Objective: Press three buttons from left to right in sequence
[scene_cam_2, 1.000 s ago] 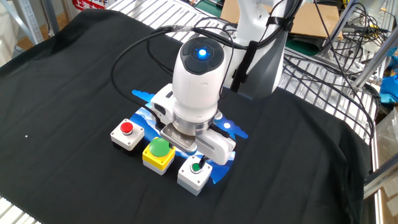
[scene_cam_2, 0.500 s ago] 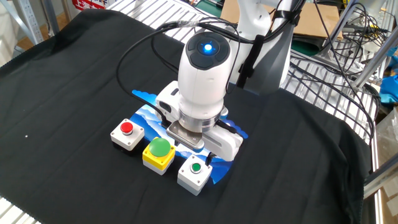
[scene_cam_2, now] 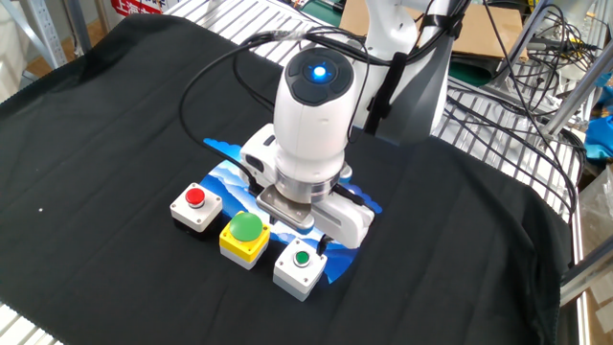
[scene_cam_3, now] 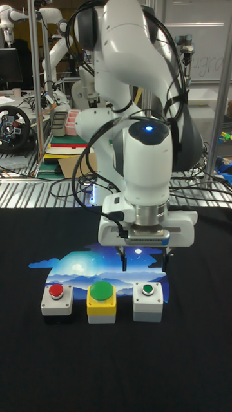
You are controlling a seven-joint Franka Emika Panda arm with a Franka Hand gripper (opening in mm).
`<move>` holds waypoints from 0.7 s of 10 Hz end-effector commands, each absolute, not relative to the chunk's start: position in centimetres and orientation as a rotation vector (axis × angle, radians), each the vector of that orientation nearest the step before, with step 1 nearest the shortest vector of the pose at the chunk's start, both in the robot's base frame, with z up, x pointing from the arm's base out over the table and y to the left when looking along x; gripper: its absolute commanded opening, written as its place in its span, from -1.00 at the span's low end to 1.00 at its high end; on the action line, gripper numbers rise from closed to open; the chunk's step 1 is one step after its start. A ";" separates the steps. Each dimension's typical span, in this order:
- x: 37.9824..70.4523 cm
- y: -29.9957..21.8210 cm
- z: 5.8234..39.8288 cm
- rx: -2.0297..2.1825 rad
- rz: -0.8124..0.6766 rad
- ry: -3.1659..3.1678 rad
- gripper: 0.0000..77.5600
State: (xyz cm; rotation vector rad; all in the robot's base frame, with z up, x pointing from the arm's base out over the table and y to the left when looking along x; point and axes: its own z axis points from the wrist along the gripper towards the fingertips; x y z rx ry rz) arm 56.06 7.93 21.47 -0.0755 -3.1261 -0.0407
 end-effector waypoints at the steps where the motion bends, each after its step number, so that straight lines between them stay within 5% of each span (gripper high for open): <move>1: 56.1 7.9 21.6 -0.077 -0.027 -3.159 1.00; 7: 56.1 7.9 21.6 0.217 -0.020 -3.085 1.00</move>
